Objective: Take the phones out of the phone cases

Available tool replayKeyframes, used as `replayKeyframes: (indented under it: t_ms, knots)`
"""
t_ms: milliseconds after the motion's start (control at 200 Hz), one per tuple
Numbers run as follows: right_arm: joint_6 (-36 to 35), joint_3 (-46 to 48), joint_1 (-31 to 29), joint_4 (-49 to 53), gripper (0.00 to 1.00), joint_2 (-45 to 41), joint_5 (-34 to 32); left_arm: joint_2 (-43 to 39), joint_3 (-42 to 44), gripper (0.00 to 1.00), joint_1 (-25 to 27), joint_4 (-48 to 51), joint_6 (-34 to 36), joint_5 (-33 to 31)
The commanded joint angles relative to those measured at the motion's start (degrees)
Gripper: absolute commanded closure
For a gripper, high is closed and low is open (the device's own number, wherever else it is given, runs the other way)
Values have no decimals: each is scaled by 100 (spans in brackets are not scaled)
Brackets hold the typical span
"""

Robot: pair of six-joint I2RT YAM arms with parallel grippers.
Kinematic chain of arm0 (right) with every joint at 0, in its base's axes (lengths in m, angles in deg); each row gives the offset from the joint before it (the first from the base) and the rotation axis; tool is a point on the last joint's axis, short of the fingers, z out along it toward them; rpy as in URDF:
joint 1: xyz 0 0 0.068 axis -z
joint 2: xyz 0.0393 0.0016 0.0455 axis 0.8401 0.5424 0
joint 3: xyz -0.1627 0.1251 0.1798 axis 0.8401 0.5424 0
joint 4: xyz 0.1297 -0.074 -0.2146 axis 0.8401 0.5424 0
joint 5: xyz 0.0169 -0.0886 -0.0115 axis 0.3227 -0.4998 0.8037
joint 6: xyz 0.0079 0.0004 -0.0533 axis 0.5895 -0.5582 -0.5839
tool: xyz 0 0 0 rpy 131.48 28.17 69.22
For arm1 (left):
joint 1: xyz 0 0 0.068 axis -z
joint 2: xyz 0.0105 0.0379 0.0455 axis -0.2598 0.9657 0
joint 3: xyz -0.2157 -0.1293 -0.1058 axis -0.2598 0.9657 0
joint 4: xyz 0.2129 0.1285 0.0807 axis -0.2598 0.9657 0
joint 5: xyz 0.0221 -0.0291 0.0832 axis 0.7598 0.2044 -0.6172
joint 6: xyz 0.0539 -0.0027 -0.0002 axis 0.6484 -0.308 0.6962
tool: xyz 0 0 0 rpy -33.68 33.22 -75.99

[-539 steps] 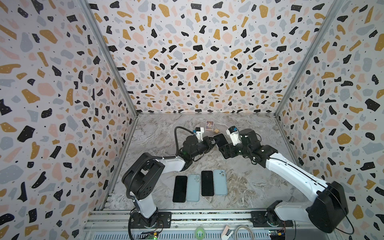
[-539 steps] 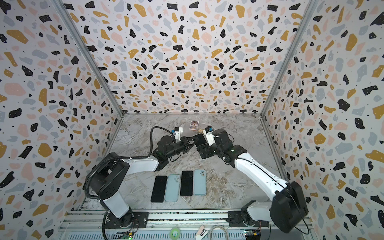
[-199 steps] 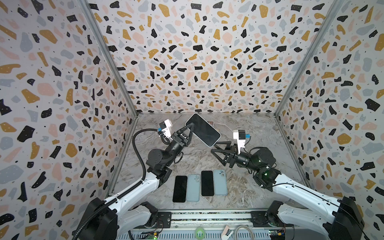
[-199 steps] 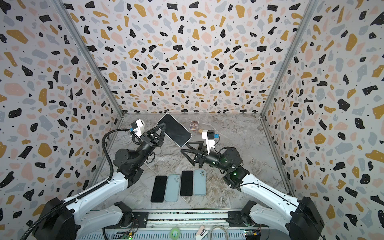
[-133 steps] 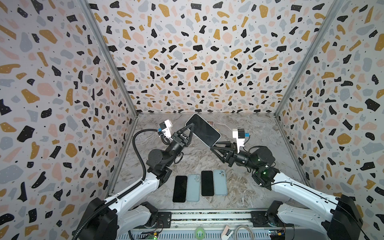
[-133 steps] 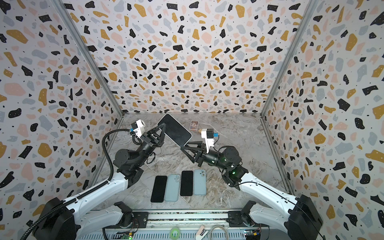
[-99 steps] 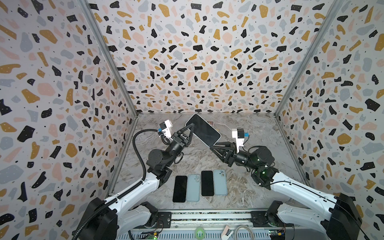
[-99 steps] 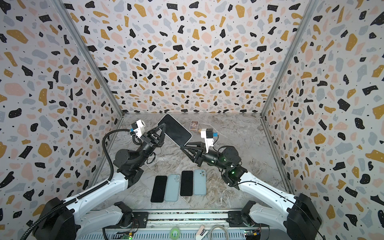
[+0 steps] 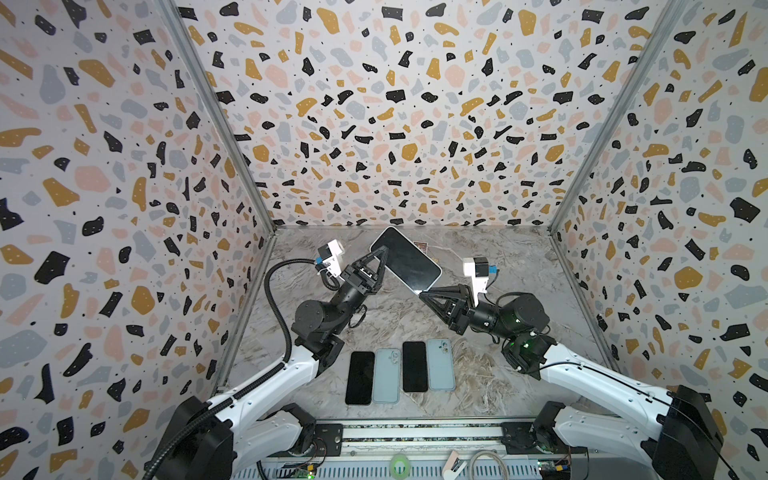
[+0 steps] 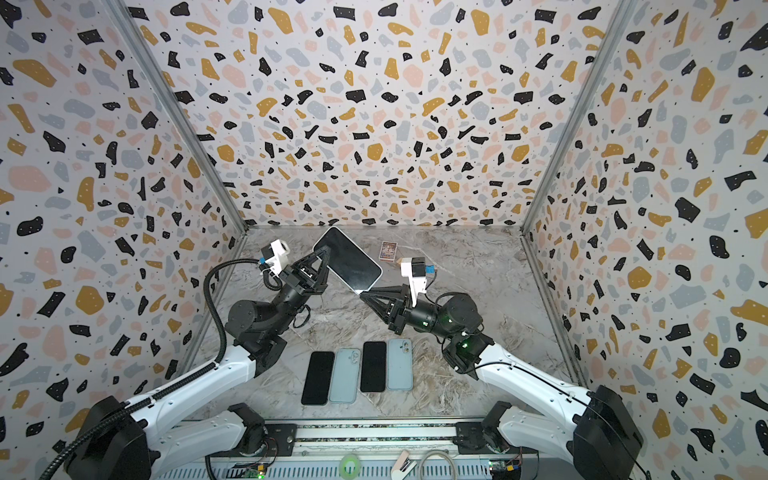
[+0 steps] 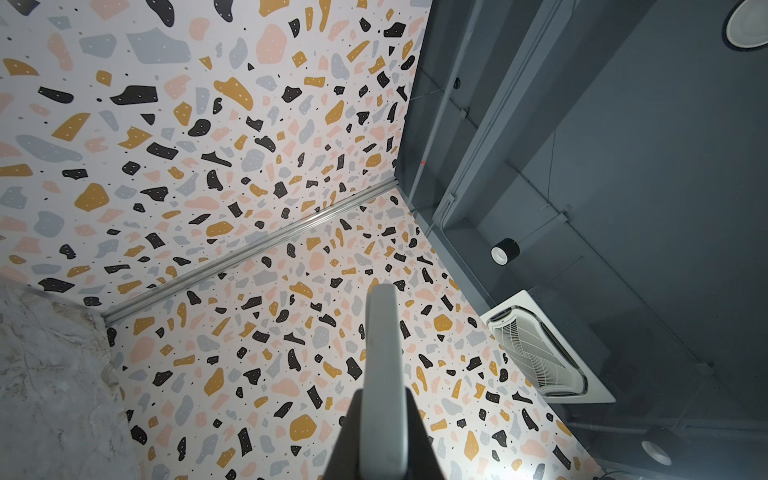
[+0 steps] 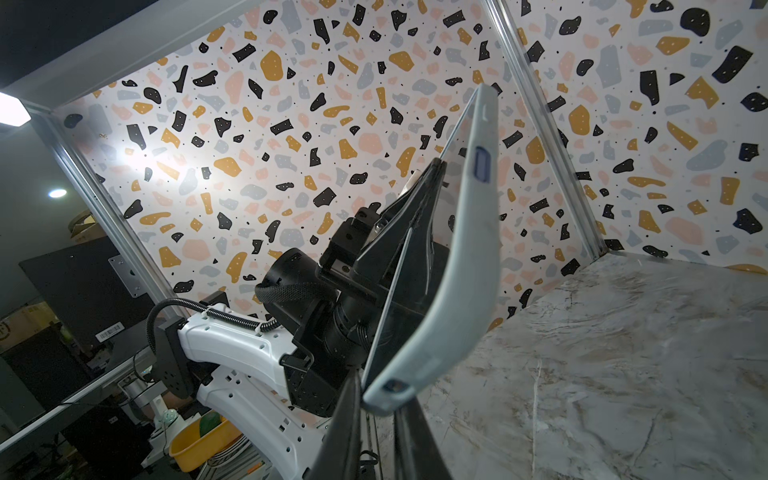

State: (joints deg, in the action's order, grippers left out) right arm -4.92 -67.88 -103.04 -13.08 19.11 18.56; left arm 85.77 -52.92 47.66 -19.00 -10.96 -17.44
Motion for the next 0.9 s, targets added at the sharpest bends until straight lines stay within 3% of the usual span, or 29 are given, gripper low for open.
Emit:
replayKeyframes:
  t_ms: [0, 896]
  knots:
    - [-396, -97, -17, -14, 100, -67, 118, -151, -147, 100, 18, -348, -72, -52]
    - [-2509, -867, 32, 2466, 100, 126, -401, -133, -454, 100, 45, 613, -438, 217]
